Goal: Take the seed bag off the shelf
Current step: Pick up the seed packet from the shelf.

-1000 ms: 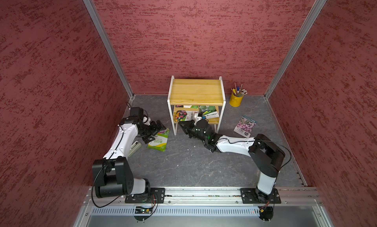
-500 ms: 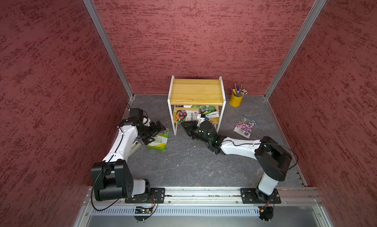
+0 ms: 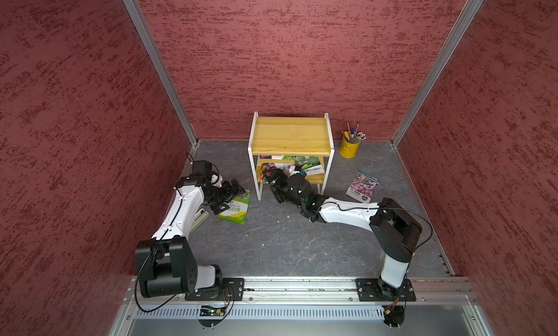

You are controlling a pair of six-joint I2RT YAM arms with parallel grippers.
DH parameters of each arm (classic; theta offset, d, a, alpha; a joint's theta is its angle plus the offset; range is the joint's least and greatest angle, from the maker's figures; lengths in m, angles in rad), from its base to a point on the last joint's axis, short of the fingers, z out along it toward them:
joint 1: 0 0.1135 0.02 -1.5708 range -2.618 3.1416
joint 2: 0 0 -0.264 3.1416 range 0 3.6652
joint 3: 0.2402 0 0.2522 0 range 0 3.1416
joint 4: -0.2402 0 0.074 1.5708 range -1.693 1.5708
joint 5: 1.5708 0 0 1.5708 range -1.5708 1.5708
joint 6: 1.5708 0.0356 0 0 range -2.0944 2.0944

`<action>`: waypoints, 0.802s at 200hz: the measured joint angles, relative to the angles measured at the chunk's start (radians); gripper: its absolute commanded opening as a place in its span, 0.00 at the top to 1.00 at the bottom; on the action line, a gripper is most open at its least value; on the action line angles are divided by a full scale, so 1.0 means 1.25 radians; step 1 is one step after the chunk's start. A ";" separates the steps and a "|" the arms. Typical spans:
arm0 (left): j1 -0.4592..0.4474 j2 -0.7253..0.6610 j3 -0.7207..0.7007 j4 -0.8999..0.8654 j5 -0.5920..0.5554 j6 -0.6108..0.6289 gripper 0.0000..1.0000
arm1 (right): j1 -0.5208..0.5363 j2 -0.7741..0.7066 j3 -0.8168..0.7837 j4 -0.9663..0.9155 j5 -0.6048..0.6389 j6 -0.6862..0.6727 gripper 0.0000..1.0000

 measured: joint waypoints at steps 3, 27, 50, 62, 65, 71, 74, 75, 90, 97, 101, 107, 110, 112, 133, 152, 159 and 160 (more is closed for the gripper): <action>0.000 0.000 0.000 0.000 0.000 0.000 0.00 | 0.000 0.003 0.004 -0.007 0.006 0.000 0.02; 0.000 0.009 0.000 0.000 0.000 0.003 0.00 | -0.007 0.021 0.023 -0.046 0.035 0.013 0.02; 0.001 0.022 0.000 0.001 0.001 0.004 0.00 | -0.015 0.037 0.028 -0.072 0.057 0.021 0.02; 0.001 0.024 0.000 0.001 0.000 0.003 0.00 | -0.016 0.037 0.028 -0.077 0.063 0.025 0.04; 0.001 0.024 0.000 0.001 0.000 0.003 0.00 | -0.017 0.037 0.028 -0.077 0.065 0.025 0.05; 0.001 0.024 0.000 0.001 0.001 0.003 0.00 | -0.017 0.037 0.028 -0.079 0.067 0.026 0.06; 0.001 0.024 0.000 0.001 0.001 0.003 0.00 | -0.017 0.036 0.028 -0.080 0.069 0.027 0.06; 0.001 0.024 0.000 0.001 0.001 0.004 0.00 | -0.017 0.036 0.028 -0.081 0.069 0.026 0.06; 0.001 0.026 0.000 0.001 0.001 0.004 0.00 | -0.017 0.031 0.028 -0.094 0.074 0.028 0.08; 0.001 0.027 0.000 0.001 0.001 0.003 0.00 | -0.018 0.025 0.023 -0.099 0.075 0.030 0.09; 0.001 0.027 0.000 0.001 0.001 0.003 0.00 | -0.018 0.022 0.020 -0.101 0.075 0.030 0.09; 0.001 0.027 0.000 0.002 0.001 0.003 0.00 | -0.018 0.015 0.012 -0.104 0.076 0.030 0.09; 0.001 0.027 0.000 0.002 0.001 0.003 0.00 | -0.018 0.011 0.008 -0.106 0.077 0.030 0.09; 0.001 0.027 0.000 0.002 0.001 0.003 0.00 | -0.018 0.009 0.005 -0.106 0.077 0.030 0.09; 0.002 0.027 0.000 0.008 0.003 0.003 0.00 | -0.018 -0.016 -0.023 -0.110 0.078 0.032 0.11; 0.002 0.027 0.000 0.011 0.004 0.003 0.00 | -0.018 -0.025 -0.042 -0.091 0.077 0.032 0.12; 0.002 0.027 0.000 0.012 0.004 0.003 0.00 | -0.018 -0.025 -0.046 -0.079 0.074 0.033 0.12; 0.002 0.027 0.000 0.012 0.004 0.003 0.00 | -0.018 -0.025 -0.046 -0.077 0.072 0.033 0.12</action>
